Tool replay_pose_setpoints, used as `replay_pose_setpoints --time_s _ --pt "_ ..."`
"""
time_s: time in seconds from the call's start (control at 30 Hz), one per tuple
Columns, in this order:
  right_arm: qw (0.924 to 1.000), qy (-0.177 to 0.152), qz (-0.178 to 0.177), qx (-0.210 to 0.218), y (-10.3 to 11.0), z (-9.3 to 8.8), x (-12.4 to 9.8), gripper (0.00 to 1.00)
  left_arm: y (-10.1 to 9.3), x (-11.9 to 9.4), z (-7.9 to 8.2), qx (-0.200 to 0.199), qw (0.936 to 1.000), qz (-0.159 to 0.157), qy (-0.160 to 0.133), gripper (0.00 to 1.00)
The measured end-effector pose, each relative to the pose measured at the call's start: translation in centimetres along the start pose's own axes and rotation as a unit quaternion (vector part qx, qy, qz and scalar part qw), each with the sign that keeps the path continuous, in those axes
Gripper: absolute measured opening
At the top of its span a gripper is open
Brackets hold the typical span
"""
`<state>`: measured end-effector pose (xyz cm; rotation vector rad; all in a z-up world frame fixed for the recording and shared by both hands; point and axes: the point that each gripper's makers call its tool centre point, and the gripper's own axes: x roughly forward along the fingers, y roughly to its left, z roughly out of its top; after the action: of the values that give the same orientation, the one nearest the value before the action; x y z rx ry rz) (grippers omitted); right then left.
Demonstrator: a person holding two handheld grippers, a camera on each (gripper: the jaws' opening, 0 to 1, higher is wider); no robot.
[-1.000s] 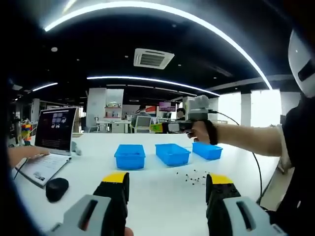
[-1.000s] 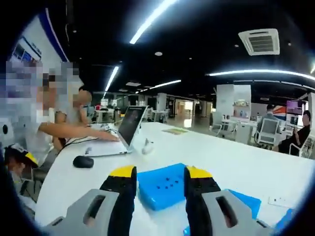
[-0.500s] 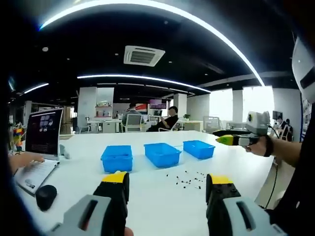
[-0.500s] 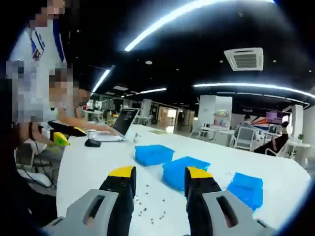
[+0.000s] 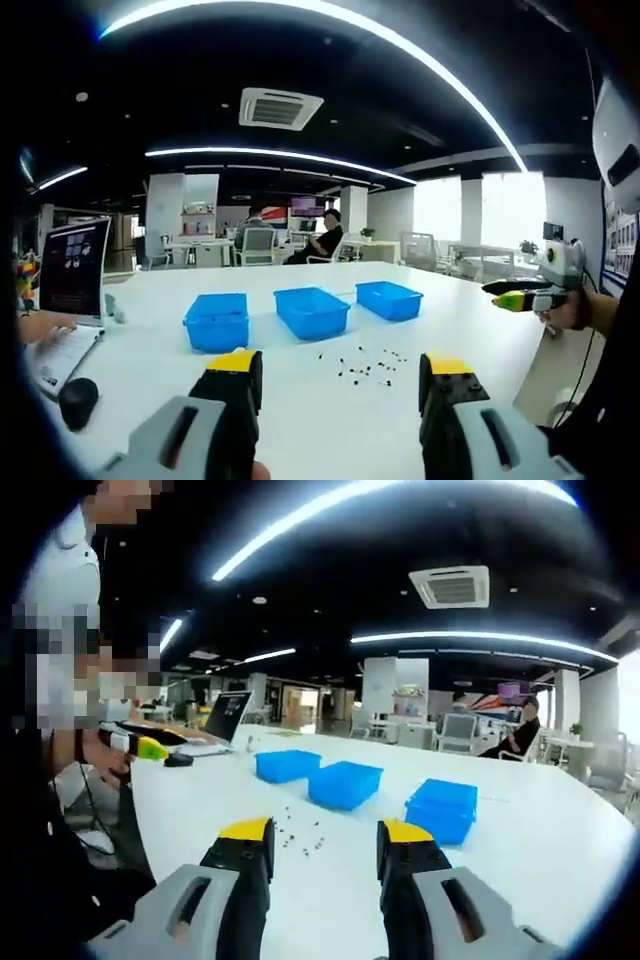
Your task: Pick up the resistors one by one and place each resistor into its matching bin, sorting the parts by color and model until every resistor is separated into the correct bin for its type
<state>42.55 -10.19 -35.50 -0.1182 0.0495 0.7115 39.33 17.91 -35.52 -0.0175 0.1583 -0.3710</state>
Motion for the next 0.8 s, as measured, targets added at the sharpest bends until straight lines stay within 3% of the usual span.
replay_pose_setpoints --time_s 0.8 --pt "0.9991 0.041 0.004 0.006 1.0 -2.4 -1.1 0.48 -0.5 0.2 -0.6 0.007 0.9996 -0.021 0.017 0.64"
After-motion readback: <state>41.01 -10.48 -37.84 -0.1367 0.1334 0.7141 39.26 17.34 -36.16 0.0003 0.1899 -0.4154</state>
